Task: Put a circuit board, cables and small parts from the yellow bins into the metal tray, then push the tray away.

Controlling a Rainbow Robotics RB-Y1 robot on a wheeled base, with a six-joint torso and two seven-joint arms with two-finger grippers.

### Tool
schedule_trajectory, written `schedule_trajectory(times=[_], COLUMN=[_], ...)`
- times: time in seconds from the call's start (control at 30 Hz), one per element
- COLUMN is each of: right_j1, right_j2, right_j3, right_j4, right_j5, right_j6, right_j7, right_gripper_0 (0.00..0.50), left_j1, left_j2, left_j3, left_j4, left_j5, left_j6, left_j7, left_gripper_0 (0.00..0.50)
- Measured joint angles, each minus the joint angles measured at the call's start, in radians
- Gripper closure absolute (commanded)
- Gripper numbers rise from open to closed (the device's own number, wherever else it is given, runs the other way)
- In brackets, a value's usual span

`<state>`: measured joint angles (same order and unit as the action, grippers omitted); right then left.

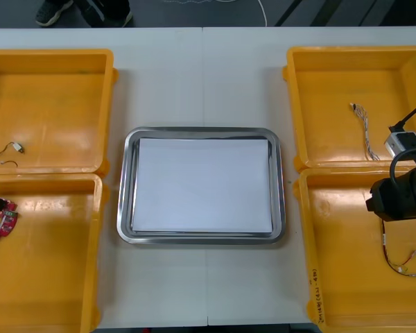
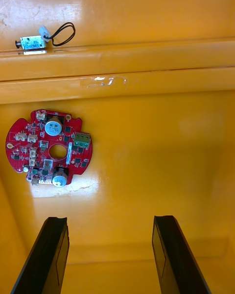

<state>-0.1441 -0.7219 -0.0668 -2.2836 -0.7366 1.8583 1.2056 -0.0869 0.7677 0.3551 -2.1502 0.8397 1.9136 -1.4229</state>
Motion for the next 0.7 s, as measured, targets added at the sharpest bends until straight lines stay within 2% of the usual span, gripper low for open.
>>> schedule_trajectory(times=[0.7], right_j1=[0.0], right_j2=[0.0], right_j3=[0.0], right_j4=[0.0], right_j5=[0.0], right_j6=[0.0], right_j7=[0.0], right_gripper_0=[0.0], left_j1=[0.0], left_j2=[0.0], left_j3=[0.0], left_j4=[0.0], left_j5=[0.0], left_j6=[0.0], left_j7=[0.0], left_gripper_0=[0.0])
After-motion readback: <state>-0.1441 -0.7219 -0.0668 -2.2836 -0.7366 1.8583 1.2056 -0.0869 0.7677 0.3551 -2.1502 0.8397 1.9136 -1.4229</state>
